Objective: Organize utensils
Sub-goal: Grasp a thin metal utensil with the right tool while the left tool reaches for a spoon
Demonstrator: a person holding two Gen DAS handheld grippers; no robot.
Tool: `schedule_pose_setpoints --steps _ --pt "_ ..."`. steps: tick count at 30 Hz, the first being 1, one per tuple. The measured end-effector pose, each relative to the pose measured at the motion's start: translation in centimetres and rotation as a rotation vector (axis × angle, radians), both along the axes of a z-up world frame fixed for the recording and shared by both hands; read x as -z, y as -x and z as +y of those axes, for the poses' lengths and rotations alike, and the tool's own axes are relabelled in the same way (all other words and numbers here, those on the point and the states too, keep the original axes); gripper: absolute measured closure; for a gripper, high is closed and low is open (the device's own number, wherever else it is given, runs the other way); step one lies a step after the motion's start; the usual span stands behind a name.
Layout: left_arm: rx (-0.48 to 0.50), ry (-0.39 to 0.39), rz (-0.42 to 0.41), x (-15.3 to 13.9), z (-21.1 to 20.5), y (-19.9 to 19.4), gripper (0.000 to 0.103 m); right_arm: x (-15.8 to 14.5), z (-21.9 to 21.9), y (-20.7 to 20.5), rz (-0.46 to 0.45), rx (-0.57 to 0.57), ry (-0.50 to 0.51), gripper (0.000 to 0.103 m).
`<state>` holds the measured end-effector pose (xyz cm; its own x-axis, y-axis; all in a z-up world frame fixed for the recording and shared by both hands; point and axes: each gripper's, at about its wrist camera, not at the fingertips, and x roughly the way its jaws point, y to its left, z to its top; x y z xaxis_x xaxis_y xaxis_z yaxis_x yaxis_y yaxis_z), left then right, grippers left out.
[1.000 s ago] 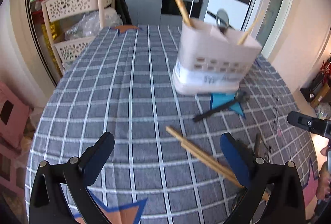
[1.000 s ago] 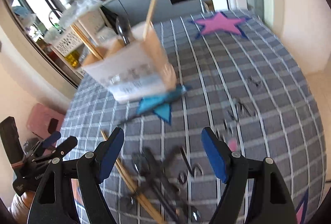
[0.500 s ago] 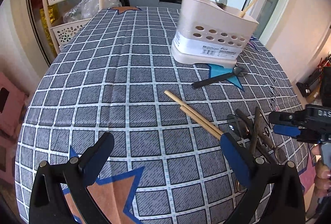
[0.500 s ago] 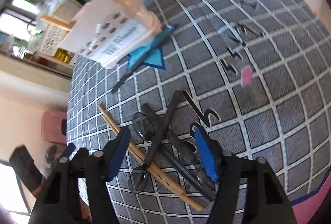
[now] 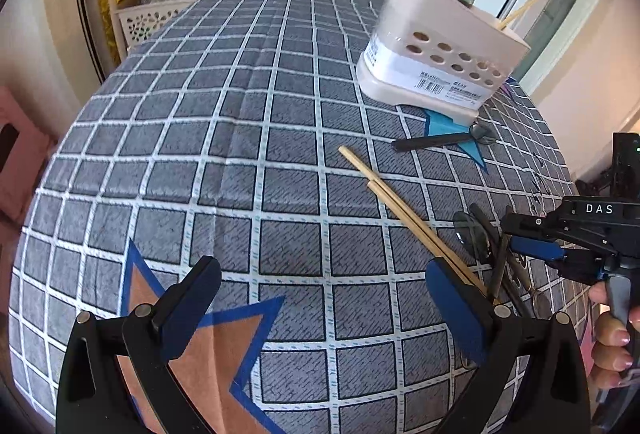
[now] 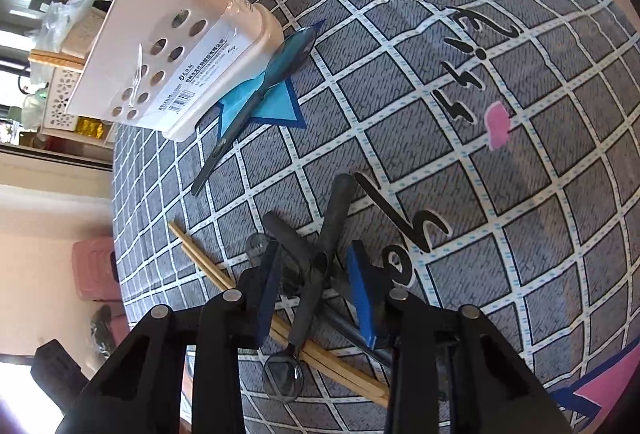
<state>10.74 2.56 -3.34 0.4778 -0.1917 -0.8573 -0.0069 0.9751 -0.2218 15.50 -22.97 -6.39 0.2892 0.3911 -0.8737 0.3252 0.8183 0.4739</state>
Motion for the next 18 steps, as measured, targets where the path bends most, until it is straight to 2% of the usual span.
schedule_pose_setpoints --steps 4,6,8,13,14,18 --pt "-0.001 -0.012 0.005 0.1 -0.7 0.0 0.000 -0.4 1.3 -0.8 0.008 -0.045 0.090 0.069" --pt "-0.004 -0.016 0.005 0.0 -1.0 0.1 0.000 -0.5 2.0 -1.1 0.009 -0.061 0.146 0.074" --pt "-0.009 -0.016 0.012 0.0 -1.1 0.0 0.000 -0.5 2.4 -1.1 0.009 -0.072 0.184 0.086" --pt "-0.019 -0.011 0.044 0.3 -1.5 -0.4 0.000 -0.3 1.9 -0.9 -0.018 -0.079 0.142 0.094" --pt "-0.021 -0.007 0.054 0.3 -1.7 -0.5 0.000 -0.3 1.3 -0.7 -0.032 -0.076 0.115 0.100" --pt "-0.035 0.002 0.079 0.6 -2.7 -0.8 0.000 -0.6 0.2 0.1 -0.086 -0.079 0.037 0.100"
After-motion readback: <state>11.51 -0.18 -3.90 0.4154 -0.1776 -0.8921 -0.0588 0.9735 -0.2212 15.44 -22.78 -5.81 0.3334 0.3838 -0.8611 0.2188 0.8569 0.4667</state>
